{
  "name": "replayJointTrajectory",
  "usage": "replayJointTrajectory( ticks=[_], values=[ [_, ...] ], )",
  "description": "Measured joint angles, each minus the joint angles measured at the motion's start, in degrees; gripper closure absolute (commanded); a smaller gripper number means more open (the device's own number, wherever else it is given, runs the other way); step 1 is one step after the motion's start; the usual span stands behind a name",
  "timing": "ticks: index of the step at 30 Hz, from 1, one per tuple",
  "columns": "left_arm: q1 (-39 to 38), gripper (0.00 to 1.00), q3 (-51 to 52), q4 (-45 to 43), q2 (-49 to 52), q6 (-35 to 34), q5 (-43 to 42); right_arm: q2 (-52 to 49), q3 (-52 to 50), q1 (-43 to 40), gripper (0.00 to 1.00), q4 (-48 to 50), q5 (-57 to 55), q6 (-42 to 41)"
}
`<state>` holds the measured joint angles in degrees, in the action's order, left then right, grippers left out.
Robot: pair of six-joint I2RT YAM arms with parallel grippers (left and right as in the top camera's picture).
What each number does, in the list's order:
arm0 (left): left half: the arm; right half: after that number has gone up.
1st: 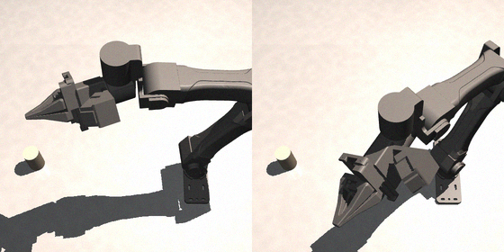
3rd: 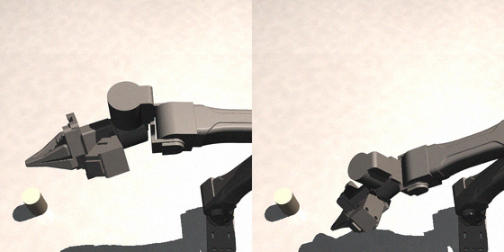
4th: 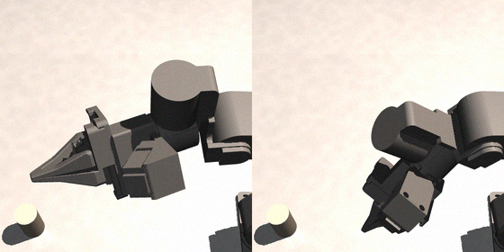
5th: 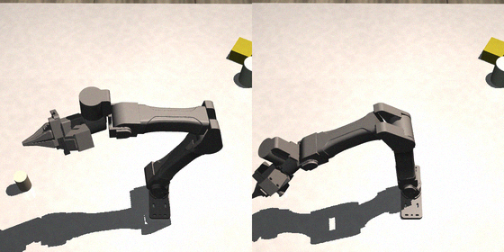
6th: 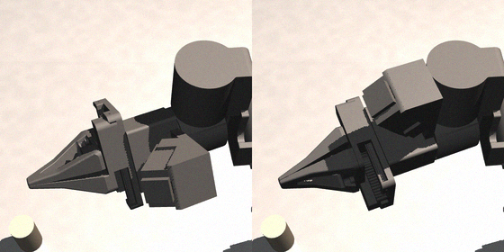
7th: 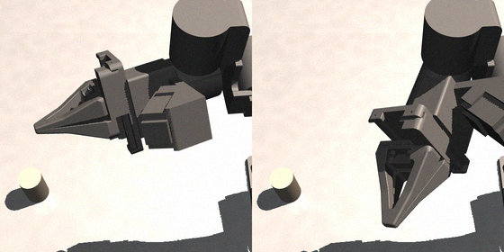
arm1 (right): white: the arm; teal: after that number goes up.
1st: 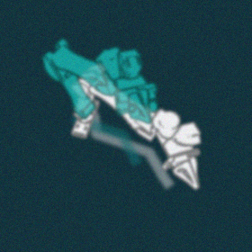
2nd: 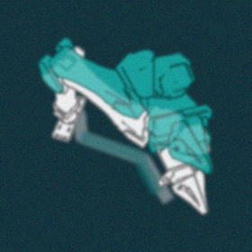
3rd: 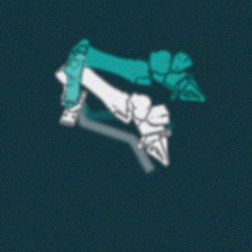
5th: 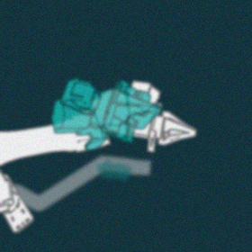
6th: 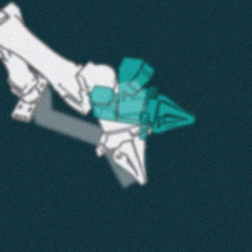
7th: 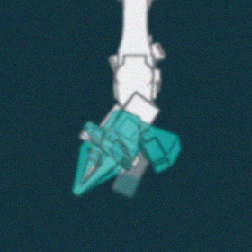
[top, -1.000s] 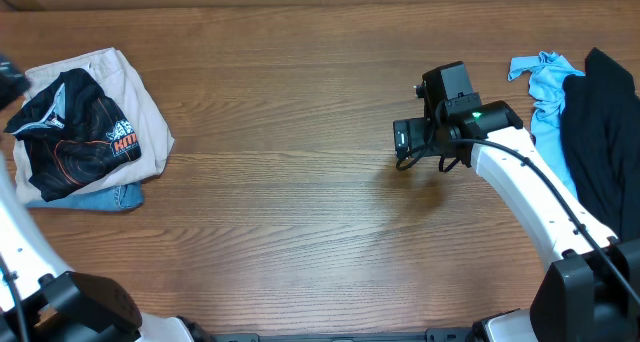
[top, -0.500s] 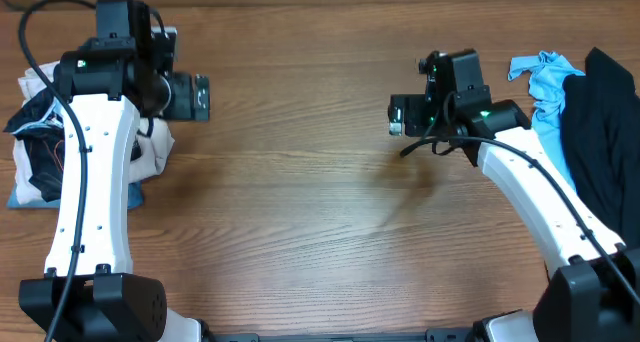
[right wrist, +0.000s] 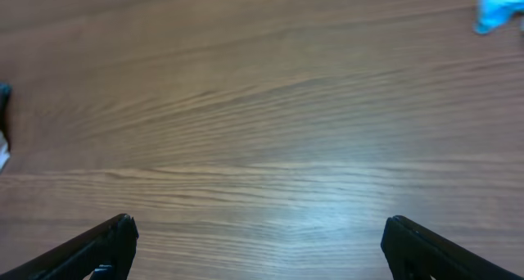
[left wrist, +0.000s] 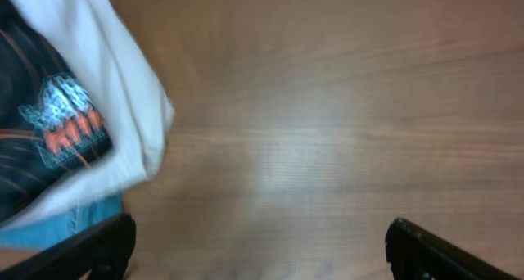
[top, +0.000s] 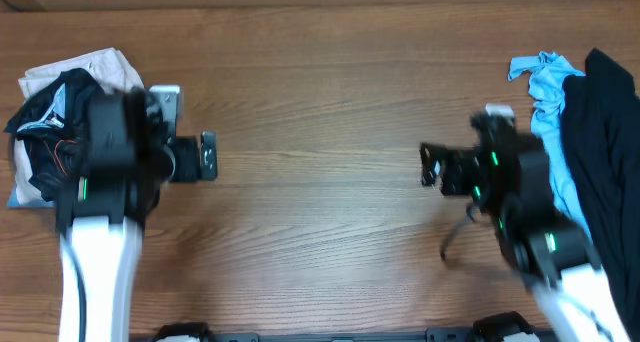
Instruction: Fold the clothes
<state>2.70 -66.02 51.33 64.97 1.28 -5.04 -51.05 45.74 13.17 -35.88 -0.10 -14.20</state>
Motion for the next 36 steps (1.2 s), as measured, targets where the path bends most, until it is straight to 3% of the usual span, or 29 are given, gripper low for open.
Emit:
replayJointTrajectory(
  ticks=[4, 8, 25, 31, 36],
  values=[
    [0.0, 0.0, 11.5, -9.7, -22.2, 0.0, 0.2, 13.3, -7.5, 0.0, 0.0, 0.6, -3.9, -1.7],
    [0.0, 0.0, 14.0, -10.6, -29.4, 0.0, 0.4, 16.0, -9.2, 0.0, 0.0, -1.2, -5.0, -2.3],
    [0.0, 0.0, 14.8, 5.0, -29.7, 0.0, 0.6, 15.9, -9.6, 0.0, 0.0, -2.7, -5.5, -2.3],
    [0.0, 0.0, 14.8, 6.0, -29.7, 0.0, 0.6, 16.5, -9.8, 0.0, 0.0, -2.6, -5.5, -2.3],
    [0.0, 0.0, 14.8, 6.0, -29.7, 0.0, 0.6, 23.5, -12.5, -2.3, 0.0, -6.5, -5.5, -2.3]
  ],
)
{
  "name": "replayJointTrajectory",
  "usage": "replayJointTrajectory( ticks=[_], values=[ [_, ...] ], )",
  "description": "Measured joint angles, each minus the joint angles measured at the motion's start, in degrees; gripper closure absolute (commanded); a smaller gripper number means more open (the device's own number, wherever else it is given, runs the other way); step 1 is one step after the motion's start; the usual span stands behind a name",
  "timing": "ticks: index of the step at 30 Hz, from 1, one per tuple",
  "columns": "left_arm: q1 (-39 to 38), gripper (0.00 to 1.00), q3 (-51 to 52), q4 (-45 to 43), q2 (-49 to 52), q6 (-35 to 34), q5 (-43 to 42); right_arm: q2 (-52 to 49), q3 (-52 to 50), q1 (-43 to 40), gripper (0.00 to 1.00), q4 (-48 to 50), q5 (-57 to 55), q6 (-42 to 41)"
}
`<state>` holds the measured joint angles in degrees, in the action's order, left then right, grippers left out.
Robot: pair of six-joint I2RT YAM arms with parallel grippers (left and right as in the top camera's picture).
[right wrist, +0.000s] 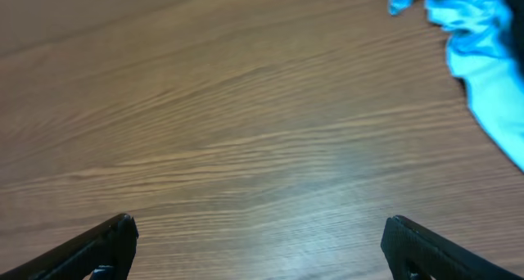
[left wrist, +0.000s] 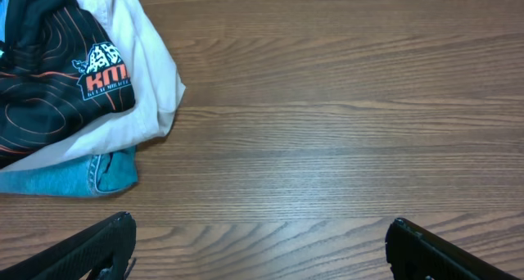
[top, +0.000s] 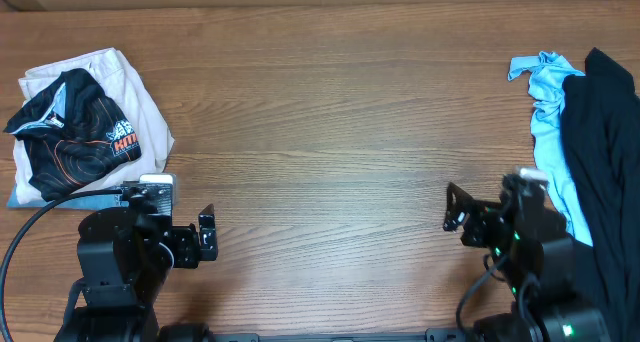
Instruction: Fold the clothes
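A stack of clothes lies at the far left: a black printed garment (top: 70,132) on a white one (top: 140,112) on a blue one (left wrist: 74,175). At the right edge a light blue garment (top: 548,112) lies crumpled beside a black one (top: 605,172). My left gripper (top: 207,239) stands open over bare wood near the front left, with nothing between its fingers. My right gripper (top: 455,210) is open too, at the front right, just left of the loose clothes. Both grippers show wide-apart fingertips in the wrist views (left wrist: 258,247) (right wrist: 258,247).
The wooden table (top: 330,132) stretches between the two piles. A black cable (top: 25,237) runs from the left arm toward the left edge. The arm bases stand along the front edge.
Both arms have pulled back toward the front edge. The left arm no longer covers the stack at the left, and the right gripper sits lower and further right. Both stay open.
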<state>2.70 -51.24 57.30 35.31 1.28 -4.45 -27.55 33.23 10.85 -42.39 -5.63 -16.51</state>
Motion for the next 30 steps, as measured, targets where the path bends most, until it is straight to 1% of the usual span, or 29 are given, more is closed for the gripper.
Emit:
replayJointTrajectory(
  ticks=[2, 4, 6, 9, 11, 12, 13, 16, 21, 30],
  values=[
    [0.0, 0.0, 0.0, 0.0, 0.0, 0.0, 0.0, 4.9, -1.5, -1.2, 0.0, -1.6, -0.2, 0.0],
    [0.0, 0.0, 0.0, 0.0, 0.0, 0.0, 0.0, 12.3, -4.3, -2.1, 0.0, -2.7, -0.4, 0.0],
    [0.0, 0.0, 0.0, 0.1, 0.0, 0.0, 0.0, 19.8, -9.2, -2.6, 0.0, 0.6, -0.4, 0.0],
    [0.0, 0.0, 0.1, 0.0, 0.1, 0.0, 0.0, 26.3, -17.0, -3.4, 0.0, 13.5, -0.4, 0.1],
    [0.0, 0.0, 0.2, 0.2, 0.1, 0.0, 0.0, 26.8, -21.3, -3.7, 0.0, 22.1, -0.4, 0.1],
    [0.0, 0.0, 0.2, 0.1, 0.1, 0.0, 0.0, 26.8, -22.1, -3.7, 0.0, 23.5, -0.4, 0.1],
    [0.0, 0.0, 0.2, 0.1, 0.1, 0.0, 0.0, 26.8, -25.8, -3.7, 0.0, 31.8, -0.4, 0.7],
    [0.0, 0.0, 0.3, 0.1, 0.1, 0.0, 0.0, 27.0, -30.6, -3.7, 0.0, 41.8, -0.4, 2.4],
    [0.0, 0.0, 0.3, 0.1, 0.1, 0.0, 0.0, 26.9, -32.2, -3.7, 0.0, 37.6, 1.4, 4.8],
    [0.0, 0.0, 0.3, 0.1, 0.1, 0.0, 0.0, 26.9, -32.2, -3.7, 0.0, 37.6, 3.8, 5.7]
  ],
)
